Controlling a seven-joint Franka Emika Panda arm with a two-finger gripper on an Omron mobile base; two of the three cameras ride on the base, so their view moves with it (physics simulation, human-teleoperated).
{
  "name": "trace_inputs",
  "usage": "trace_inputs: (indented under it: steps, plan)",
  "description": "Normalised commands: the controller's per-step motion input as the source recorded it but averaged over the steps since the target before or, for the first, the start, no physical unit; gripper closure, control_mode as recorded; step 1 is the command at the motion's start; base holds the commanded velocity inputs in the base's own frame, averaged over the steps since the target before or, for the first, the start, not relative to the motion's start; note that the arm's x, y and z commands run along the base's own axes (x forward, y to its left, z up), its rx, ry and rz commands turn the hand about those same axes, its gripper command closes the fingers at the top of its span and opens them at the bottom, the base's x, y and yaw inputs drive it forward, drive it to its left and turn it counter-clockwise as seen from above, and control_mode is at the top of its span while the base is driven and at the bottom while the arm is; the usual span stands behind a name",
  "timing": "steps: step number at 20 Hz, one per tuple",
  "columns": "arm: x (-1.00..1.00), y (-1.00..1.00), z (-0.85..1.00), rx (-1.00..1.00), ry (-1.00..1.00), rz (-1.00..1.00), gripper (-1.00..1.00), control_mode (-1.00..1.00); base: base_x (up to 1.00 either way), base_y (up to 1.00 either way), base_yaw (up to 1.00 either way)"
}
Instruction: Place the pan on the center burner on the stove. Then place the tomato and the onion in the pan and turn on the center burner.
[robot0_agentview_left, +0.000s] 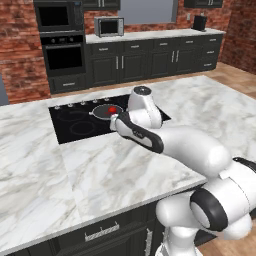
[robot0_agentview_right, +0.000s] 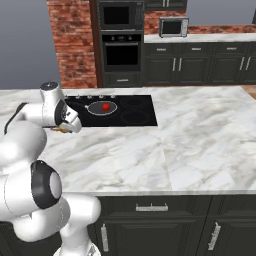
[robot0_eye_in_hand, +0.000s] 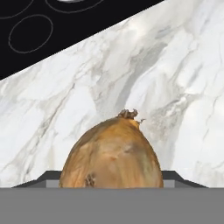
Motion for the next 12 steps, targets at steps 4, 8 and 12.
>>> trace_inputs:
  steps: [4, 8, 12]
  plan:
    - [-0.89, -0.56, 0.61, 0.05, 0.03, 0.0, 1.0, -1.0, 0.0, 0.0, 0.0]
    - [-0.76, -0.44, 0.55, 0.02, 0.05, 0.0, 1.0, -1.0, 0.0, 0.0, 0.0]
    - [-0.58, -0.17, 0.44, 0.0, 0.12, 0.0, 1.0, -1.0, 0.0, 0.0, 0.0]
